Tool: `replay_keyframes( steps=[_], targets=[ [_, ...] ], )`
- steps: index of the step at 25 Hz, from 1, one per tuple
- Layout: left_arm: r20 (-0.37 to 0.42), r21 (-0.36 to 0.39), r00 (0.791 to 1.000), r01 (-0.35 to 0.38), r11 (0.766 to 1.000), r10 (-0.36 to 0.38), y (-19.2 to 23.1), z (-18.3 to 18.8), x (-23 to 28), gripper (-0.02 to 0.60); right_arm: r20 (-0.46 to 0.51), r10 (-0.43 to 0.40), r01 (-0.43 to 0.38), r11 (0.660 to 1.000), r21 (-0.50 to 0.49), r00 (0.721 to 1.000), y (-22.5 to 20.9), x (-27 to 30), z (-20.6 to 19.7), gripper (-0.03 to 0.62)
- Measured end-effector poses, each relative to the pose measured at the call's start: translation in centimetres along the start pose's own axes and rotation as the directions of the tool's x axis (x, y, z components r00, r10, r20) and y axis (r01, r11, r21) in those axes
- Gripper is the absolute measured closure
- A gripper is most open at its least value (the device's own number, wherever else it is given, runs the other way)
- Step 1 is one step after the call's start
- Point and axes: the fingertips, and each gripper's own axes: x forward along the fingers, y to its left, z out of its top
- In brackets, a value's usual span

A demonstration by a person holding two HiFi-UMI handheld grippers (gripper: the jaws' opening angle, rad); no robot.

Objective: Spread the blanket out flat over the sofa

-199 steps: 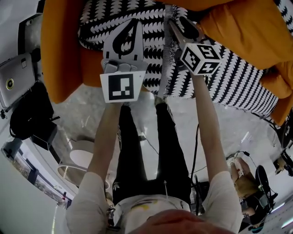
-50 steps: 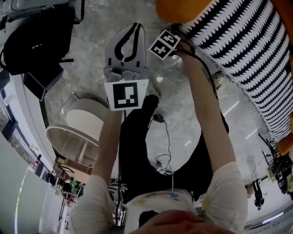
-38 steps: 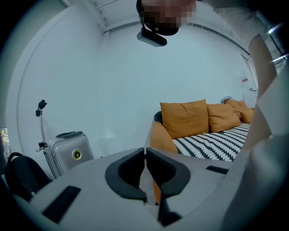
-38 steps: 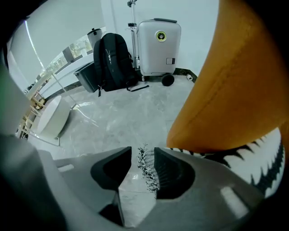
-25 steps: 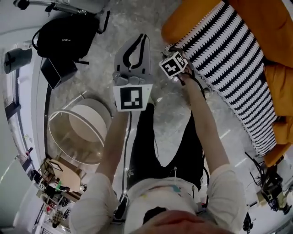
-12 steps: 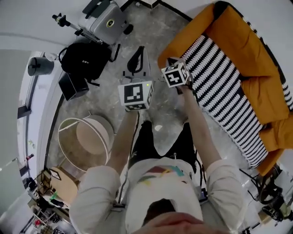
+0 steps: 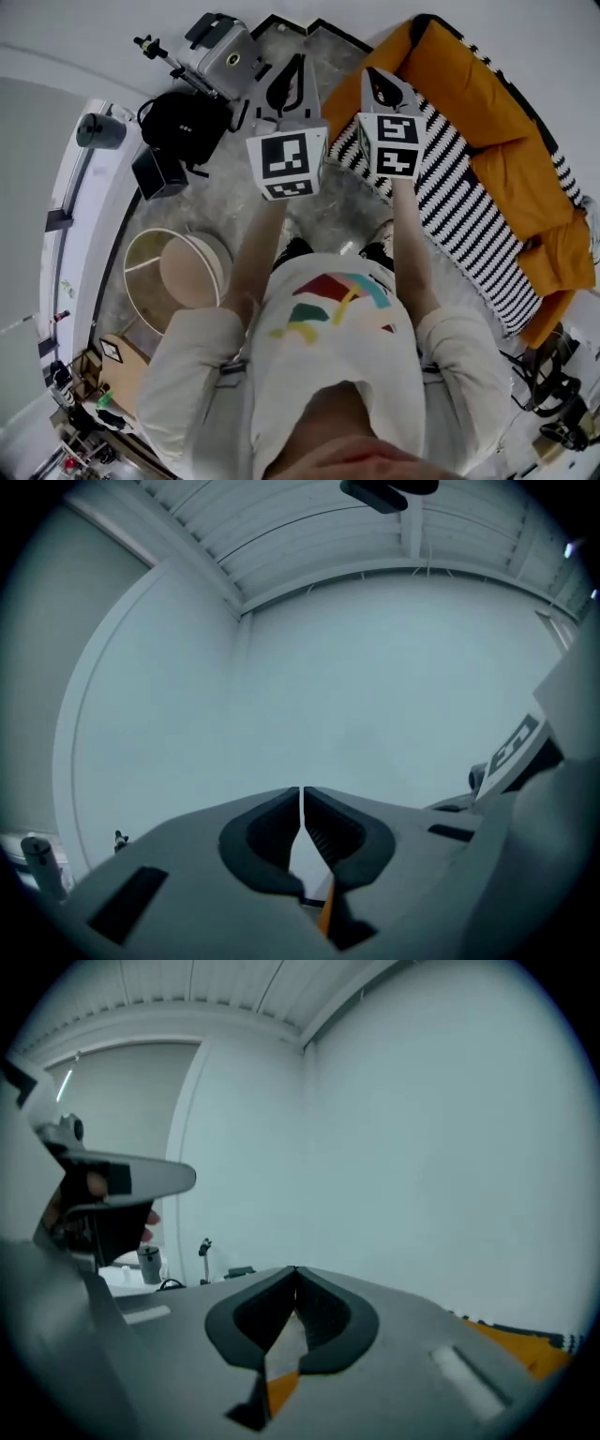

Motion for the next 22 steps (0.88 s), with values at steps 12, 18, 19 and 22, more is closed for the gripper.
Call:
replay_keyframes(
  steps=[12,18,19,22],
  targets=[
    [0.090,-0.001,0.992,0.087,0.996,-0.086,-5.6,5.8,-8.7,0.558,0.320,-0.119,0.154,0.984,-0.086,0.940,0.0,-16.9,8.7,0.589],
    [0.114,0.015,0.989,0.093,0.996,-0.094,-5.9,6.4,-9.4,0.557,0.377,-0.111,0.157,0.983,-0.093,0.919,1.6,-19.3,8.8,0.589],
    [0.121,0.021,0.988,0.093,0.995,-0.095,-6.1,6.6,-9.5,0.558,0.385,-0.109,0.155,0.984,-0.089,0.916,1.6,-19.6,8.9,0.589],
    [0.134,0.051,0.986,0.095,0.994,-0.101,-6.7,6.9,-9.7,0.558,0.399,-0.104,0.151,0.985,-0.086,0.911,1.5,-20.1,9.1,0.589]
  ],
)
